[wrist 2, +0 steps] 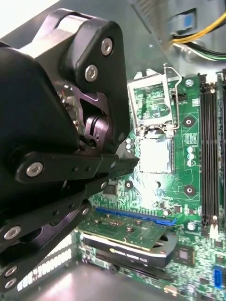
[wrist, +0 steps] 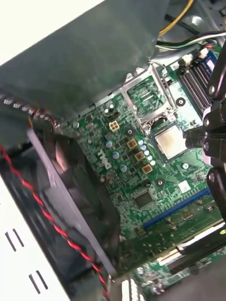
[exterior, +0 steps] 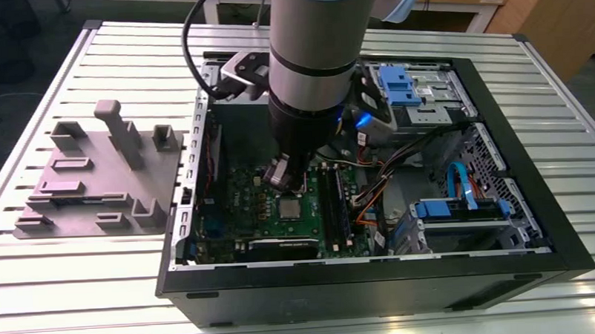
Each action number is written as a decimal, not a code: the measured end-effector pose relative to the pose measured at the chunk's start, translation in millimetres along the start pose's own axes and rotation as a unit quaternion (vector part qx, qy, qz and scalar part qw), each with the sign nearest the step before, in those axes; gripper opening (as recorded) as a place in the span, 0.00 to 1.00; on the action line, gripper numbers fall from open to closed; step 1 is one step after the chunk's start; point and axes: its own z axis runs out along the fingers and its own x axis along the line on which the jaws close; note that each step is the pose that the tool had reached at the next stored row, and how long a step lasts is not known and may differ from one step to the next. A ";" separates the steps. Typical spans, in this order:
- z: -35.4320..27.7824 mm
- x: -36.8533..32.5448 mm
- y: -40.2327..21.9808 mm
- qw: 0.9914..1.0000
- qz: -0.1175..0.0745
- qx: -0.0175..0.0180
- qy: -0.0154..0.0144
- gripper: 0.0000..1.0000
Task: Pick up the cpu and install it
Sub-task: 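Close the cpu cover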
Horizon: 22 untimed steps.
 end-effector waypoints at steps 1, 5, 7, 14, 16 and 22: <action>0.0 0.0 0.0 1.000 -0.009 0.000 0.000 0.10; 0.0 0.0 0.0 0.999 -0.045 -0.001 0.002 0.10; 0.1 0.0 0.0 0.998 -0.064 -0.001 0.002 0.10; 0.2 0.0 0.0 0.992 -0.127 -0.002 0.005 0.10; 0.2 0.0 0.0 0.989 -0.145 -0.002 0.005 0.10; 0.3 0.0 0.0 0.980 -0.198 -0.003 0.007 0.10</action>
